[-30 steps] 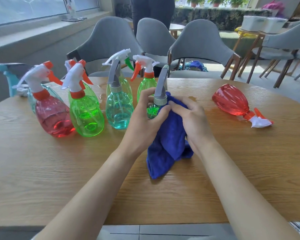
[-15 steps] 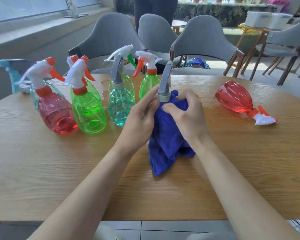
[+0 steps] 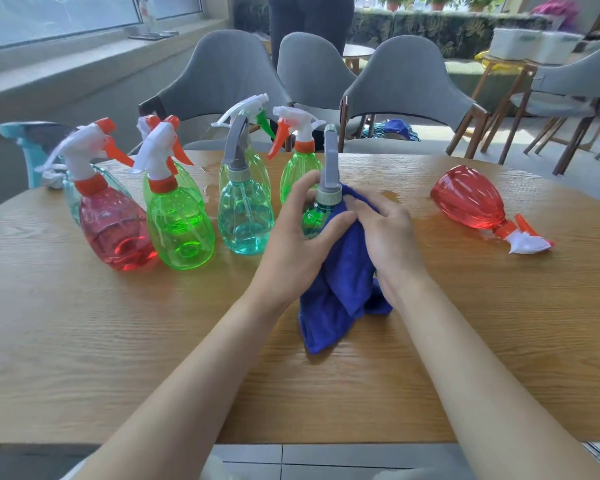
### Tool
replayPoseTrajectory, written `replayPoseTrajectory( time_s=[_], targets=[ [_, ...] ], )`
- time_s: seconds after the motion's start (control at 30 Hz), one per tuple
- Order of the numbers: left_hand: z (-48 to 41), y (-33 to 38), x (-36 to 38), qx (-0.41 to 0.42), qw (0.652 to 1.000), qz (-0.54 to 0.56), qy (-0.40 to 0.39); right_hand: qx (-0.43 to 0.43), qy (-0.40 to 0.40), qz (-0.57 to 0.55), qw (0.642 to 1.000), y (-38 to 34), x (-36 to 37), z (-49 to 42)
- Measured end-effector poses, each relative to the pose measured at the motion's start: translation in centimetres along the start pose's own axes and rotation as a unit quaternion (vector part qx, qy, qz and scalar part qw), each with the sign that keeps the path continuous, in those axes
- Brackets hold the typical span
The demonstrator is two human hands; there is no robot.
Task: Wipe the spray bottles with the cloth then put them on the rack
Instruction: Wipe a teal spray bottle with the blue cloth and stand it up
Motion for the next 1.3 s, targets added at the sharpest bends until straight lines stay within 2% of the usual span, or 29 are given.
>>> replayPoseTrajectory(
  time_s=[0.13,0.33,0.43,0.5,0.57,0.7,0.8,0.9,0.97,1.1,1.2,1.3],
  targets=[
    [0.2,0.6,0.3,-0.006,1.0,-0.016,0.013,-0.011,0.013,0.03,0.999,-0.2,0.1,0.1],
    [0.0,0.0,-0.2,-0.049,0.999,0.0,0.01,-0.07,0.023,-0.006,0.997,-1.8,0.1,0.7],
    [0.2,0.4,0.0,-0.039,0.999,-0.007,0.005,-0.106,0.031,-0.017,0.994,-2.5,0.3,0.7],
    [0.5,0.7,0.4,-0.018,1.0,-0.019,-0.003,-0.13,0.033,0.018,0.991,-2.8,0.3,0.4],
    [0.6,0.9,0.5,0.0,0.999,-0.03,-0.014,-0.126,0.034,0.04,0.991,-2.5,0.2,-0.1],
    [0.6,0.9,0.8,0.011,0.998,-0.054,-0.038,-0.074,0.039,0.006,0.996,-1.4,0.1,-0.1],
    [0.4,0.8,0.3,0.006,0.999,-0.028,-0.021,-0.133,0.047,0.035,0.989,-3.0,0.5,1.0],
    [0.1,0.5,0.2,-0.005,1.0,-0.012,-0.027,-0.221,0.024,0.131,0.966,-5.0,1.8,2.4],
    [0.4,0.7,0.4,0.0,0.999,-0.019,-0.039,-0.243,0.025,0.163,0.956,-5.3,2.1,2.6],
    [0.8,0.7,1.0,0.019,0.996,-0.071,-0.049,-0.189,0.037,0.113,0.975,-4.5,0.9,1.1],
    [0.7,0.6,1.2,0.022,0.994,-0.089,-0.054,-0.14,0.012,0.058,0.988,-3.7,0.8,0.4],
    [0.6,0.7,1.0,0.021,0.995,-0.094,-0.037,-0.145,-0.004,0.061,0.988,-3.9,1.2,1.0]
  ],
)
Point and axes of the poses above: each hand's wrist, its own z-axis away from the middle knuckle, its own x-axis out of the palm, y = z × x, the point moved 9 cm from there along -z, towards the middle knuckle, and after that the axes turned 12 degrees about -x, right-handed, at the moved point
